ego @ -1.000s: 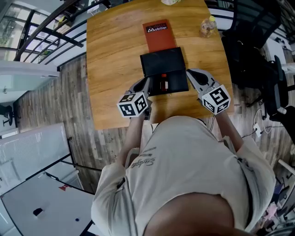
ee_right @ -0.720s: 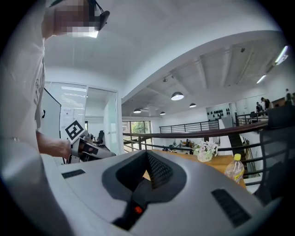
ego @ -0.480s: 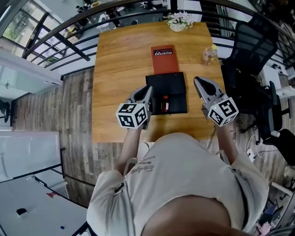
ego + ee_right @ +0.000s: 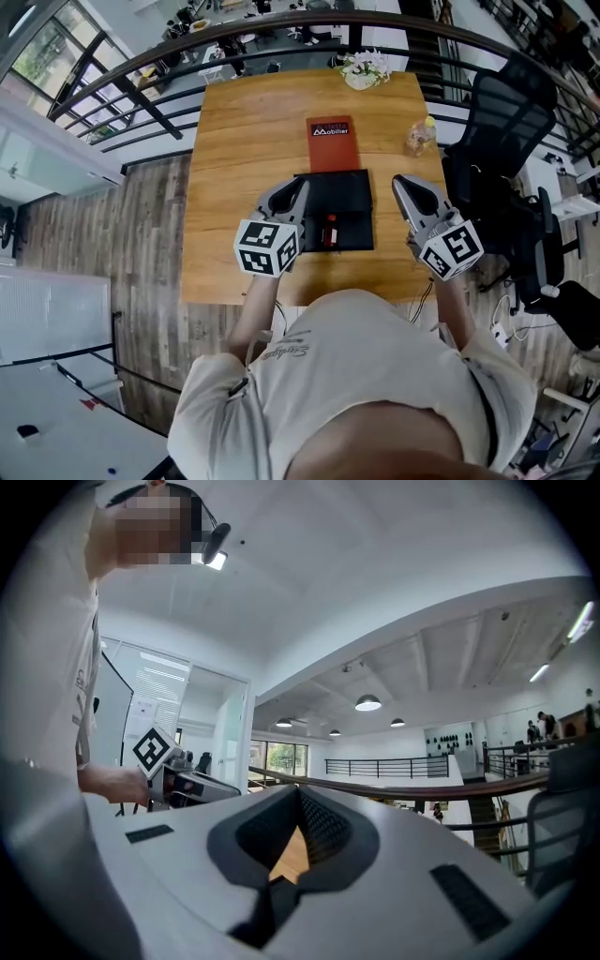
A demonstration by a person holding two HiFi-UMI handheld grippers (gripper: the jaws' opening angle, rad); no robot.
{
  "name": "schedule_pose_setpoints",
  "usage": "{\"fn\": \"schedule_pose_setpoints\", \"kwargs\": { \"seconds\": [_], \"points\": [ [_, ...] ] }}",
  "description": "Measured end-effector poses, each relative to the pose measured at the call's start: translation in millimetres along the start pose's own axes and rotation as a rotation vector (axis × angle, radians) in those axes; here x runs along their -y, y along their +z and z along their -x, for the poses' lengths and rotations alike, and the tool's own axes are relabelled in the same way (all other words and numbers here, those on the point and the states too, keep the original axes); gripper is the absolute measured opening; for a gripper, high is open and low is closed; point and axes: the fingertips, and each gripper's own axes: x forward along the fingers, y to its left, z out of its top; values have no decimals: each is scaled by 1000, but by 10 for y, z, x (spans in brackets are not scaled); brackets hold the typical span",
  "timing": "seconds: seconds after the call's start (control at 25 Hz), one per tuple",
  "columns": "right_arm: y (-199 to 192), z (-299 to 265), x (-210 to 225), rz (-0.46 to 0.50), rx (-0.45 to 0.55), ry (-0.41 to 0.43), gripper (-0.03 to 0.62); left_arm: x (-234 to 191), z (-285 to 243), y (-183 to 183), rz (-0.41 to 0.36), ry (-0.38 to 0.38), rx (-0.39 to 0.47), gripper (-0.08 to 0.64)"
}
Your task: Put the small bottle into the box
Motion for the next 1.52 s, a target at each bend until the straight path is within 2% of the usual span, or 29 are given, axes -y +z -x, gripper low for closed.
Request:
{"fn": "schedule_pose_setpoints", "kwargs": {
  "seconds": [0.16,0.32,0.8,1.0,1.2,1.52],
  "points": [
    [109,4,-78,79,-2,2,-5,84,40,138,-19,-21,23,35],
    [128,4,-83,91,-3,-1,-5,119,11,161,-27,-26,24,35],
    [-5,25,-136,63,-41,-12,-5,51,60,12,-18,-10,-29,36],
    [-68,16,-189,68,-65,-10,-5,65,77,-50,5,-24,-32,35],
    [28,83,-204,93,-28,-59,-6,95,112,-88,18,-40,-33,36],
    [-121,61,-301,50,-54,-69,-6,-3,105,-290,42,-58,-70,35]
  ]
}}
